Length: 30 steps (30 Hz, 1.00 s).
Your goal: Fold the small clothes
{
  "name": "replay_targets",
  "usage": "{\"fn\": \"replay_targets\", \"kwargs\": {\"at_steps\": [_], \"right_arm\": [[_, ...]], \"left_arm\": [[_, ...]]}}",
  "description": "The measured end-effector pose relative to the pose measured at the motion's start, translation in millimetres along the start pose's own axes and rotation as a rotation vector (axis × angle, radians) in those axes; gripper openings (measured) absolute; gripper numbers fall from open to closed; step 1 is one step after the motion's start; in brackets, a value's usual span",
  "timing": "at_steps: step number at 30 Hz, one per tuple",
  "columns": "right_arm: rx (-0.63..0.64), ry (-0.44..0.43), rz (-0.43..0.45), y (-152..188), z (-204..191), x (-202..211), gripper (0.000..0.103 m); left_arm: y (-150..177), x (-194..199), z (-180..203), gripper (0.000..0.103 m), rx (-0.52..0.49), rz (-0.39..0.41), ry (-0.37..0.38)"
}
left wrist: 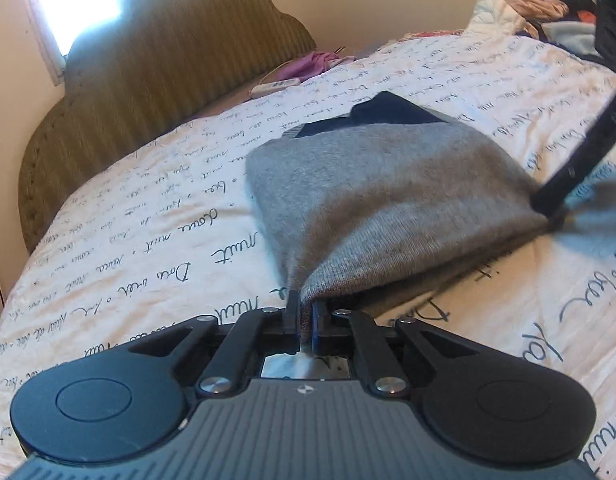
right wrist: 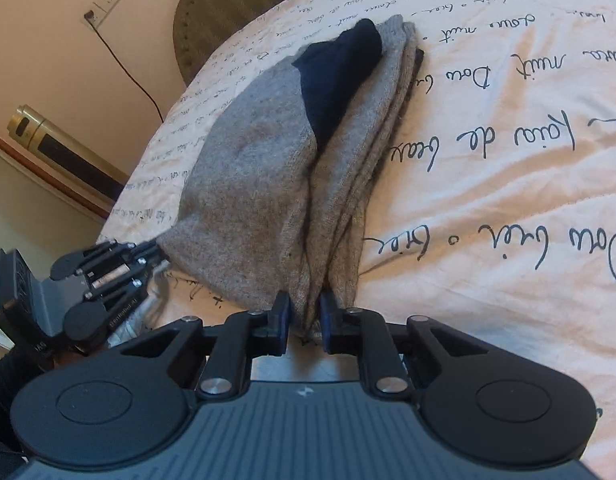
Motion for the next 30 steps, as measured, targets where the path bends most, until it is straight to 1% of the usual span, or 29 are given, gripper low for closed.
{"fn": "replay_targets", "kwargs": {"at_steps": [1,3,5,6,7,8,9,10,12,14,16,18,20,21,22,24,25,26,27,28,29,30], "right_arm": [[0.002,-0.004,0.004,-1,-2,2,0.017],[0.003,-0.021,0.019,-5,-8,11,0.018],[-0.022,-0.063,0.080,-20,-11,29,0.020],[-0.038,-0.098,0.129,-30,-12,38,0.028],[-0.055,-0.131,0.178,-42,-11,46,0.040],[-0.068,-0.149,0.220,-55,-11,51,0.049],[-0.067,-0.153,0.251,-68,-10,53,0.068],[-0.058,-0.149,0.271,-80,-9,51,0.074],[-0.090,-0.132,0.291,-108,2,39,0.074],[-0.133,-0.145,0.290,-130,14,21,0.074],[-0.164,-0.106,0.276,-149,27,3,0.074],[-0.178,-0.063,0.247,-160,37,-14,0.074],[-0.171,-0.023,0.205,-167,44,-32,0.071],[-0.150,-0.011,0.195,-169,46,-38,0.048],[-0.127,0.010,0.181,-171,47,-43,0.004],[-0.048,0.050,0.171,-176,43,-43,0.004],[-0.012,0.068,0.180,-180,40,-40,0.004],[-0.007,0.072,0.198,-183,44,-36,0.004],[-0.040,0.081,0.204,-185,55,-35,0.004],[-0.066,0.114,0.206,-184,68,-36,0.004],[-0.087,0.125,0.196,-181,79,-40,0.004],[-0.097,0.094,0.204,-176,81,-41,0.004]], "left_arm": [[-1,5,0,0.019,-0.004,0.009,0.016],[-5,16,-6,0.025,0.001,0.040,0.059],[-10,29,-13,0.030,0.019,0.069,0.110],[-14,34,-16,0.032,0.033,0.082,0.122],[-19,37,-18,0.032,0.043,0.091,0.127],[-24,39,-17,0.033,0.047,0.099,0.134],[-30,40,-14,0.033,0.047,0.106,0.144],[-33,40,-10,0.033,0.047,0.115,0.151],[-38,34,1,0.035,0.029,0.123,0.151],[-38,23,12,0.035,0.017,0.115,0.159],[-35,8,20,0.035,0.022,0.073,0.164],[-32,-1,24,0.035,0.038,0.045,0.176],[-30,-6,27,0.035,0.051,0.031,0.181],[-30,-7,27,0.035,0.059,0.027,0.183],[-30,-7,27,0.035,0.068,0.022,0.185],[-32,-7,28,0.038,0.082,0.017,0.198],[-32,-8,28,0.039,0.086,0.013,0.204],[-32,-9,32,0.040,0.090,0.007,0.206],[-31,-11,35,0.040,0.089,0.000,0.203],[-30,-12,38,0.040,0.083,0.003,0.198],[-29,-13,40,0.040,0.077,0.011,0.190],[-29,-13,40,0.040,0.079,0.010,0.191]]}}
Point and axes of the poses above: each gripper's, at about its wrist camera, not at the fingertips, and x roughly against the way its jaws point, z to its right, y to its underside, the point moved 6 cm from there along -x, roughly the way its jaws point, and after that the axes turned 15 degrees about -y, right-handed, at the moved point
